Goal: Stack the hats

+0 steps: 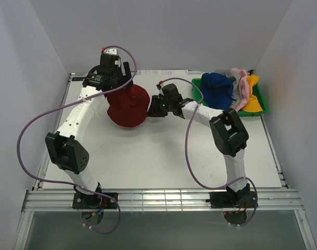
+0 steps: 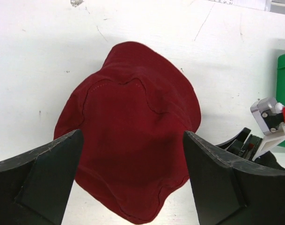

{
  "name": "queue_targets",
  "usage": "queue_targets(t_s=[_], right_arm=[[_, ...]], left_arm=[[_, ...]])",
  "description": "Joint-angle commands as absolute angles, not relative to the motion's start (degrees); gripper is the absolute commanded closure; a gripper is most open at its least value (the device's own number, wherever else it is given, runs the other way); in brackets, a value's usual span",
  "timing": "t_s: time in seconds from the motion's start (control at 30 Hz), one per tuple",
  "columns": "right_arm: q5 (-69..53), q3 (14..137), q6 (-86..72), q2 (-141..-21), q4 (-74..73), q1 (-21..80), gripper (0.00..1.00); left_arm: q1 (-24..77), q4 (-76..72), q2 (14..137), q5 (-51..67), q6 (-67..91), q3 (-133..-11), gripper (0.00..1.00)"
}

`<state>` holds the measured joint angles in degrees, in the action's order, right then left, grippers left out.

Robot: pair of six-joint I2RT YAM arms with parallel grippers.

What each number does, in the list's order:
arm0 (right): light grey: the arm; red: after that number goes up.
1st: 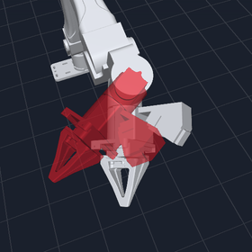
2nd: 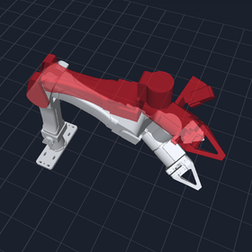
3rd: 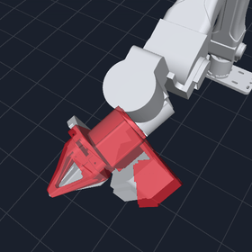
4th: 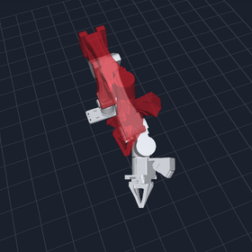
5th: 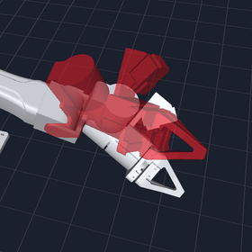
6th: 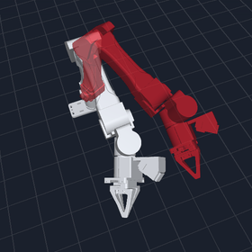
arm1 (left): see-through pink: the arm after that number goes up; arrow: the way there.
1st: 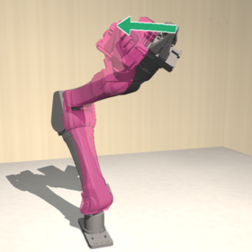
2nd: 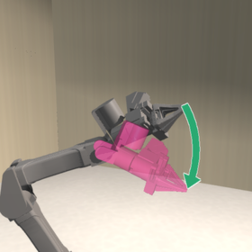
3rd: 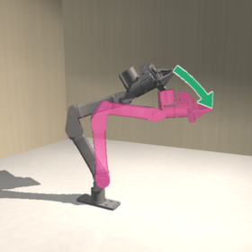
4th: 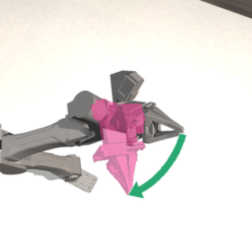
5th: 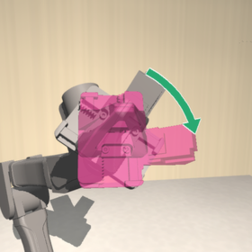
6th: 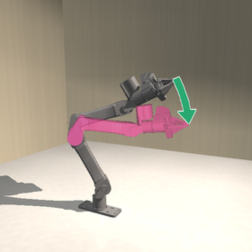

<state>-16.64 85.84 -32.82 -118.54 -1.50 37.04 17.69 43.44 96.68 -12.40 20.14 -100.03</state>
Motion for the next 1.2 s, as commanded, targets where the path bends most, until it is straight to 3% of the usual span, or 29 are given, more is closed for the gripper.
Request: queue_targets(t_s=[0.0, 0.23, 0.47, 0.93, 1.17], right_arm=[[-15.56, 88.07, -32.08, -115.14, -4.65, 36.21, 0.62], [-12.13, 86.66, -29.27, -109.52, -10.36, 34.81, 0.55], [-3.62, 92.1, -23.65, -101.18, -23.71, 28.84, 0.41], [5.72, 95.8, -17.14, -96.59, -32.17, 6.61, 0.34], [11.59, 98.17, -14.42, -99.05, -32.69, 5.45, 0.34]], left_arm=[[17.4, 44.91, 96.59, -12.57, 17.76, -106.33, 0.02], [17.4, 45.88, 96.15, -11.26, 17.84, -111.18, 0.02], [17.4, 44.3, 92.91, -3.35, 20.64, -111.63, 0.02], [17.4, 37.97, 84.2, 13.27, 27.07, -100.99, 0.02], [17.49, 37.27, 82.27, 15.38, 26.98, -98.35, 0.03]])
